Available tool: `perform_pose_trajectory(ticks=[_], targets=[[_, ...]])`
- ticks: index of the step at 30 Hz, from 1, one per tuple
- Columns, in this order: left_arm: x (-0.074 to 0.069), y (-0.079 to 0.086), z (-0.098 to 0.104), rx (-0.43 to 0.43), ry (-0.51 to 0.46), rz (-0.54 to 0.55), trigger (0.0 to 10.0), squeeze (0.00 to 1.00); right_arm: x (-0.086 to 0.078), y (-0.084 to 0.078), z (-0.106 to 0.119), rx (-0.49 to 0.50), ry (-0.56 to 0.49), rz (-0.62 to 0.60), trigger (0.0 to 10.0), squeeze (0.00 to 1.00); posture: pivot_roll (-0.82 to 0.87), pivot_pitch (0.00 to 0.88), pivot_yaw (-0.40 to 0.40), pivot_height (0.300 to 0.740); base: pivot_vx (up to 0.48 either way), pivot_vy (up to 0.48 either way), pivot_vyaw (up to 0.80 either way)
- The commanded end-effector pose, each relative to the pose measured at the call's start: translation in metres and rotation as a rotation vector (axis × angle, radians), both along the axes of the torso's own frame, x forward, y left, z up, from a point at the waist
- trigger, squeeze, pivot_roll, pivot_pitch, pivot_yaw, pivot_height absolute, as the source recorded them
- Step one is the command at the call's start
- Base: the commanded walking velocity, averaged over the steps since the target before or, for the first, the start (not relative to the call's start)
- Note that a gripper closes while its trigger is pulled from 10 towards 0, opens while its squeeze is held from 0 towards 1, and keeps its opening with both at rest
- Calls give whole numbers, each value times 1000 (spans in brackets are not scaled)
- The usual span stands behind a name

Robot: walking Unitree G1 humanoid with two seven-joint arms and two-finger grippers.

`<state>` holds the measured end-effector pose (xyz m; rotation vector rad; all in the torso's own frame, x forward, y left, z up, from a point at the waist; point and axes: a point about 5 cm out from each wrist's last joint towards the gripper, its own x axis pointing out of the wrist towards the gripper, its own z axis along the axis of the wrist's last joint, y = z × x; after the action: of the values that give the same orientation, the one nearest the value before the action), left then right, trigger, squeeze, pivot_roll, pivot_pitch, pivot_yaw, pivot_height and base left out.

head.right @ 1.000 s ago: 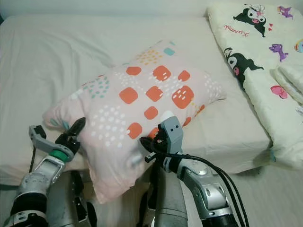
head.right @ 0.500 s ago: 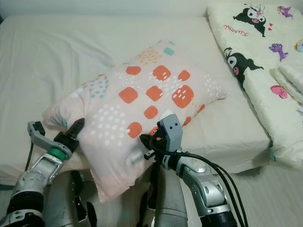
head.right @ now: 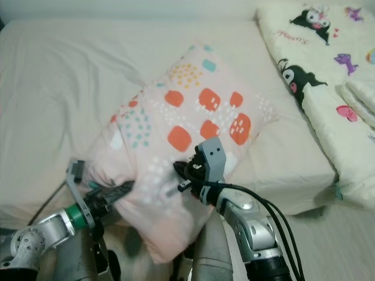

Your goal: Clean up the room

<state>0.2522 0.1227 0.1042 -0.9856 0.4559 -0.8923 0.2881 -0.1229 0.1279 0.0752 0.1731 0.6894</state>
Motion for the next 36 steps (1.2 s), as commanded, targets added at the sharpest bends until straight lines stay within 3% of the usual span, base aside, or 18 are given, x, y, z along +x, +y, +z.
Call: perform_pose_trajectory(ticks=[1,6,8,10,11,12,13,14,15,16,17,22,24,25,27,31,34,36], targets=[[-9,-18,22,-158,-17,-100,0,0,-1,-1,-6,-1,25,-6,10000,0,29,204,-20,552,0,0,0],[-19,-24,35,-238,-40,-189,0,0,-1,-1,-7,0,25,-5,10000,0,33,205,-21,552,0,0,0],[-33,-30,33,-152,-59,-291,0,0,0,-2,-7,0,25,-15,10000,0,32,205,-17,552,0,0,0],[-36,-31,31,-126,-61,-312,0,0,1,-2,-7,0,25,-18,10000,0,32,205,-17,552,0,0,0],[-35,-30,23,13,-73,-283,1373,0,1,-3,-7,-1,25,-23,10000,0,30,205,-12,552,0,0,0],[-35,-30,23,13,-73,-283,1373,0,1,-3,-7,-1,25,-23,10000,0,30,205,-12,552,0,0,0],[-31,-20,6,269,-133,-220,10000,0,2,-5,-8,-6,24,-35,10000,0,29,206,-11,552,0,0,0],[-31,-20,6,269,-133,-220,10000,0,2,-5,-8,-6,24,-35,10000,0,29,206,-11,552,0,0,0],[-29,-13,-1,349,-127,-196,10000,67,2,-5,-8,-9,24,-40,10000,0,29,205,-10,552,0,0,0],[-28,-8,-5,378,-112,-182,10000,67,2,-6,-8,-11,25,-43,10000,0,29,205,-10,552,0,0,0],[-29,-2,-7,381,-86,-181,10000,1000,2,-6,-9,-12,26,-45,10000,0,30,204,-10,552,0,0,0],[-34,11,-8,378,-40,-188,10000,1000,2,-6,-10,-14,26,-47,10000,0,33,204,-12,552,0,0,0],[-33,20,-11,470,-70,-173,10000,1000,4,-6,-8,-12,19,-51,10000,0,35,202,-14,552,0,0,0],[-33,20,-11,470,-70,-173,10000,1000,4,-6,-8,-12,19,-51,10000,0,35,202,-14,552,0,0,0],[-20,34,-9,527,-135,-81,10000,1000,5,-6,-6,-5,12,-55,10000,0,33,200,-15,552,0,0,0],[-6,51,-4,549,-194,24,10000,1000,6,-6,-6,-4,10,-56,10000,0,32,200,-15,552,0,0,0],[16,92,13,632,-261,218,10000,1000,5,-8,-8,-12,11,-60,10000,0,31,197,-12,552,0,0,0],[19,99,16,645,-273,252,10000,1000,4,-8,-8,-14,12,-62,10000,0,31,197,-12,552,0,0,0]])
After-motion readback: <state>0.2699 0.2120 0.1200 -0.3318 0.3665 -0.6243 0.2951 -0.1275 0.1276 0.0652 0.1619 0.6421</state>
